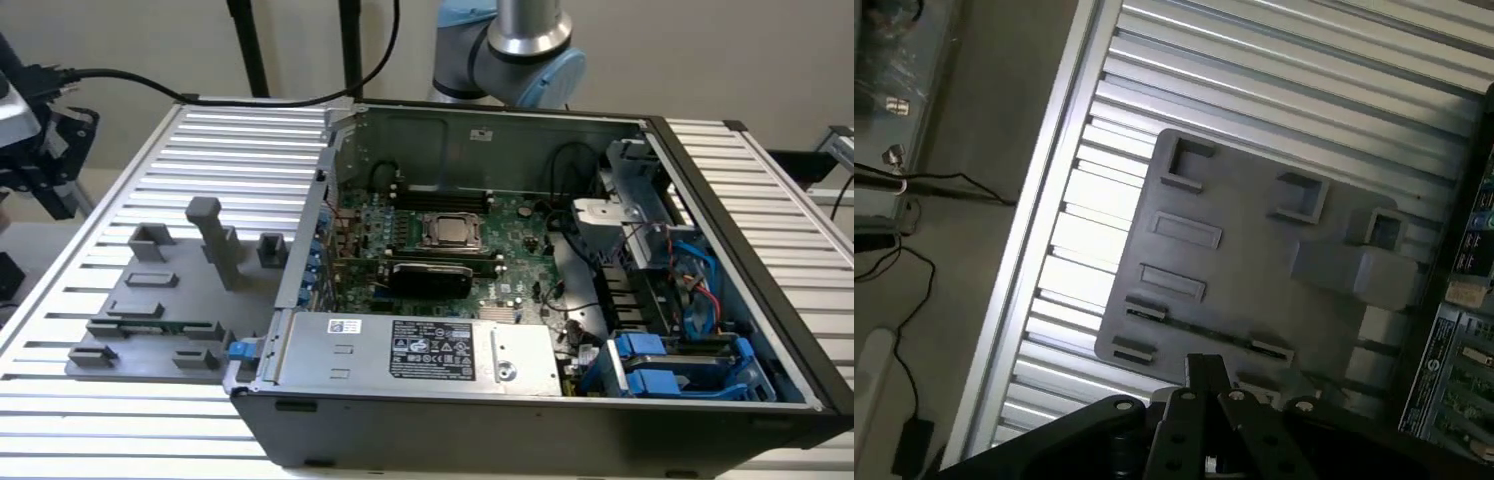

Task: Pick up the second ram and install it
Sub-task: 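Pick up the second ram and move it above second insertion slot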

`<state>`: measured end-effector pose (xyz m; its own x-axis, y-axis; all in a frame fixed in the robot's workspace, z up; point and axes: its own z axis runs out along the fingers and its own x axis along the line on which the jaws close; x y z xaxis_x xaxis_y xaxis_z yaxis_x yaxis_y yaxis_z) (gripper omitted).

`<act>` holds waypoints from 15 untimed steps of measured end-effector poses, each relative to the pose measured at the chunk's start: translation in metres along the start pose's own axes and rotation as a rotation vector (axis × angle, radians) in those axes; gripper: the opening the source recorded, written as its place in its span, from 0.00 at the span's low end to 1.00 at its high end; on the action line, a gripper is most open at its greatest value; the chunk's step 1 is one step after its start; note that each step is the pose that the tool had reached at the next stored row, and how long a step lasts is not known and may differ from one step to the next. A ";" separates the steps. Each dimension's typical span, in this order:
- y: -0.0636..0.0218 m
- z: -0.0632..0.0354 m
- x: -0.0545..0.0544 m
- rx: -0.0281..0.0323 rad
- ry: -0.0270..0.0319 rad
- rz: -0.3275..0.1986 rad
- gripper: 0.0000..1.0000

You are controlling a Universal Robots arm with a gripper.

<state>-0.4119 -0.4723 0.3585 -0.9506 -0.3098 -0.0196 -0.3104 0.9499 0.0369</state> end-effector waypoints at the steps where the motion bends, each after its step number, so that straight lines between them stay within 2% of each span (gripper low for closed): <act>1: 0.0000 0.0006 0.000 -0.0003 0.0007 -0.018 0.11; 15: -0.0004 0.0111 0.000 -0.0053 0.0100 -0.272 0.11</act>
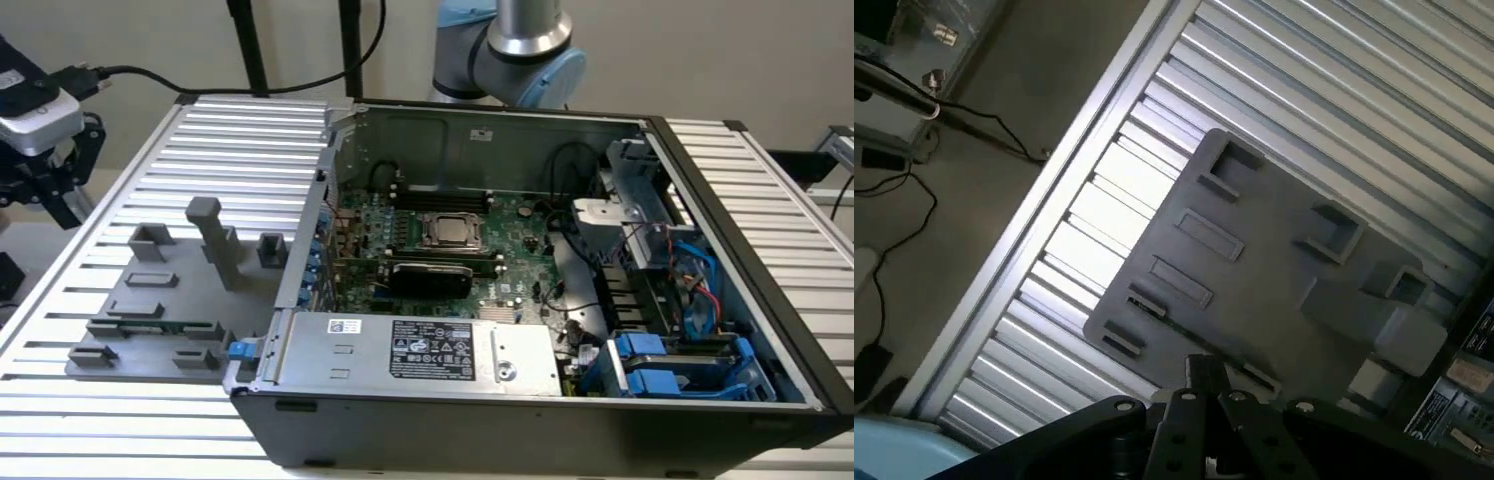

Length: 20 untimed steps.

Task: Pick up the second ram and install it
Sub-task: 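Pick up the second ram and move it above second insertion slot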

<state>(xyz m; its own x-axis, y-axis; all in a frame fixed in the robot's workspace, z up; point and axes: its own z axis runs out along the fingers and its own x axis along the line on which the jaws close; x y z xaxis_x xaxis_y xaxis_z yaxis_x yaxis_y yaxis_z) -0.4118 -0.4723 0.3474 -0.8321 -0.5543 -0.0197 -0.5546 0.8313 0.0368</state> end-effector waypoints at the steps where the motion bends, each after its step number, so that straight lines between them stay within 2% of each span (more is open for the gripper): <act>1: 0.0000 0.0007 0.000 -0.0004 0.0007 -0.018 0.11; 20: -0.0006 0.0156 0.000 -0.0071 0.0134 -0.364 0.11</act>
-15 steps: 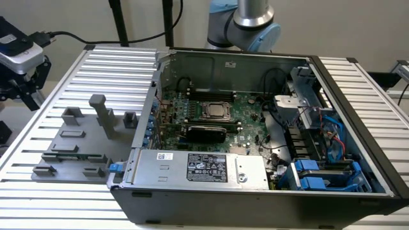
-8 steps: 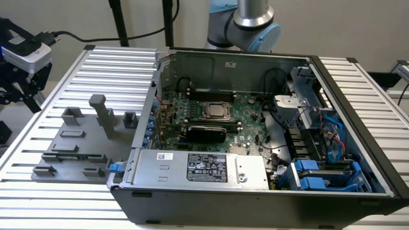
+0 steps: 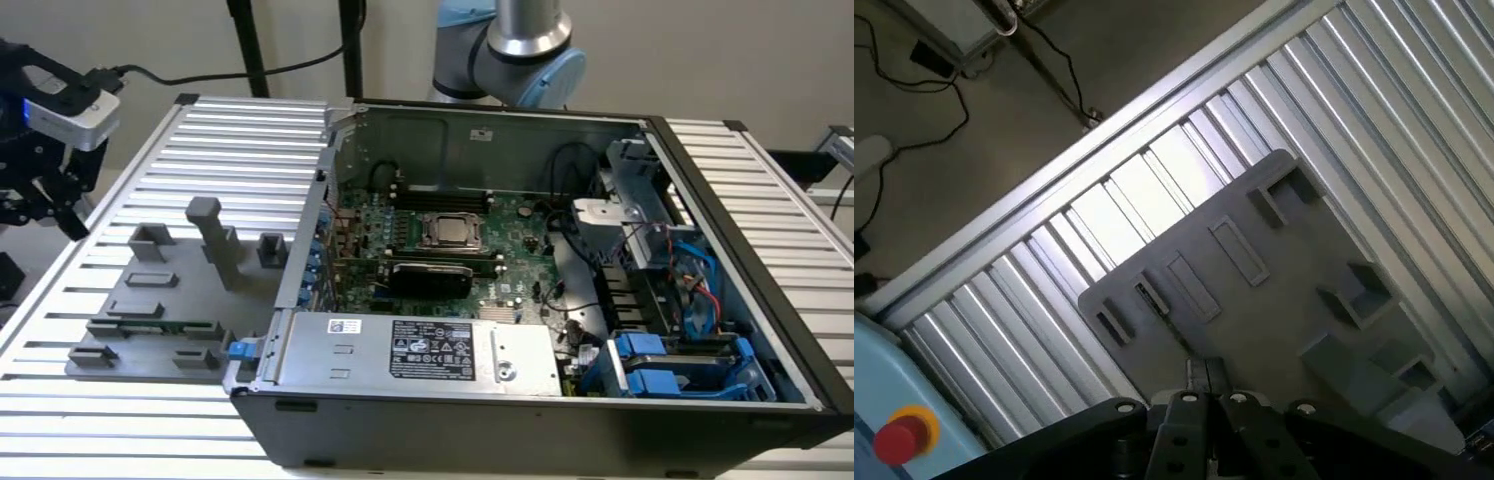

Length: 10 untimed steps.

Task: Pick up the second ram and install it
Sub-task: 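Pick up the second ram and move it above second insertion slot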

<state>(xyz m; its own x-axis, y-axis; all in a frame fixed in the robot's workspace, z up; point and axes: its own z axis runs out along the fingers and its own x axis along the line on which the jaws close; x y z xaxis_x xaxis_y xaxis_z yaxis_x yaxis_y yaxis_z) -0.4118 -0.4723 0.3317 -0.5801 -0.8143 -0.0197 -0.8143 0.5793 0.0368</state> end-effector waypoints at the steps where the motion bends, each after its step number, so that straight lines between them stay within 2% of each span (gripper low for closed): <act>1: 0.0000 0.0008 0.000 -0.0004 0.0008 -0.018 0.11; 10: -0.0003 0.0082 0.000 -0.0036 0.0068 -0.182 0.11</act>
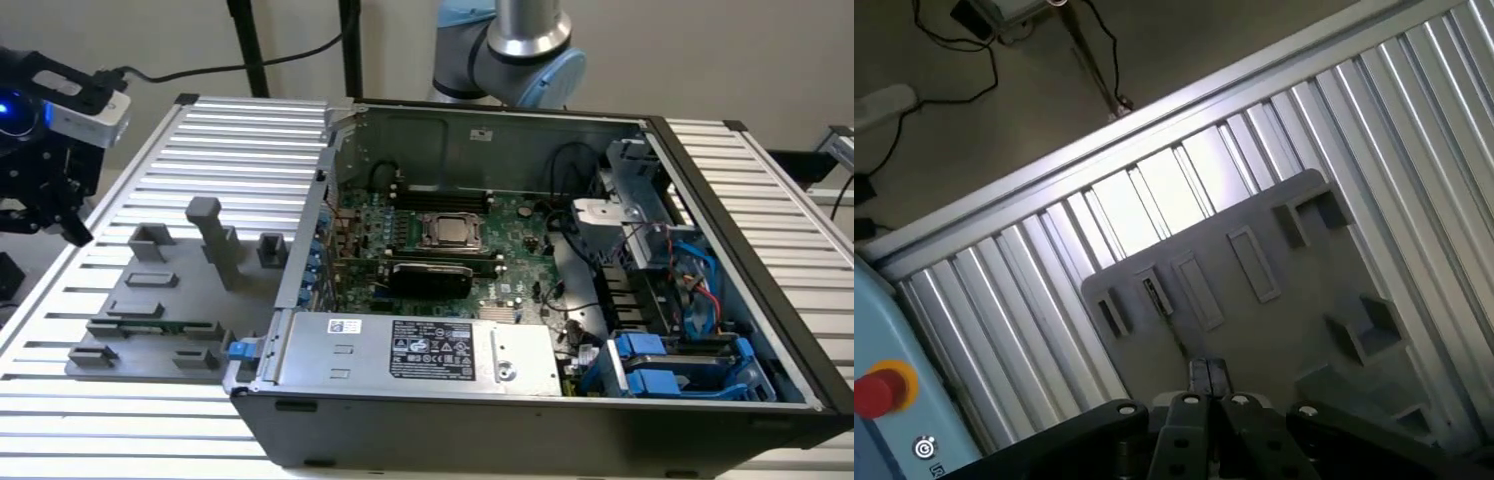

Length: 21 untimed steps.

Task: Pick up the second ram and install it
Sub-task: 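Pick up the second ram and move it above second insertion slot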

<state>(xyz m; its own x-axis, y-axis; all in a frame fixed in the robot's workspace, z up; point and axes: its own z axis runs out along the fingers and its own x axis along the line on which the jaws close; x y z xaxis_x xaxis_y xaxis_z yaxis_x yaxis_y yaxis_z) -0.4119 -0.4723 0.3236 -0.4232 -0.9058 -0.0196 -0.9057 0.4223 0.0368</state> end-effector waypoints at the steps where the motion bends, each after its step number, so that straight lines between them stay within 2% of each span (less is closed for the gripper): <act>1: 0.0000 0.0008 0.000 -0.0004 0.0007 -0.018 0.11; 17: -0.0005 0.0135 0.000 -0.0061 0.0115 -0.309 0.11; 21: -0.0006 0.0164 0.000 -0.0055 0.0136 -0.381 0.11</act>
<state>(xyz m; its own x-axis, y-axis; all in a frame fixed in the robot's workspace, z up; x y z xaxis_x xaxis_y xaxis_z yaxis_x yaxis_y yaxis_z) -0.4119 -0.4723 0.3071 -0.0558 -0.9982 -0.0196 -0.9979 0.0551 0.0348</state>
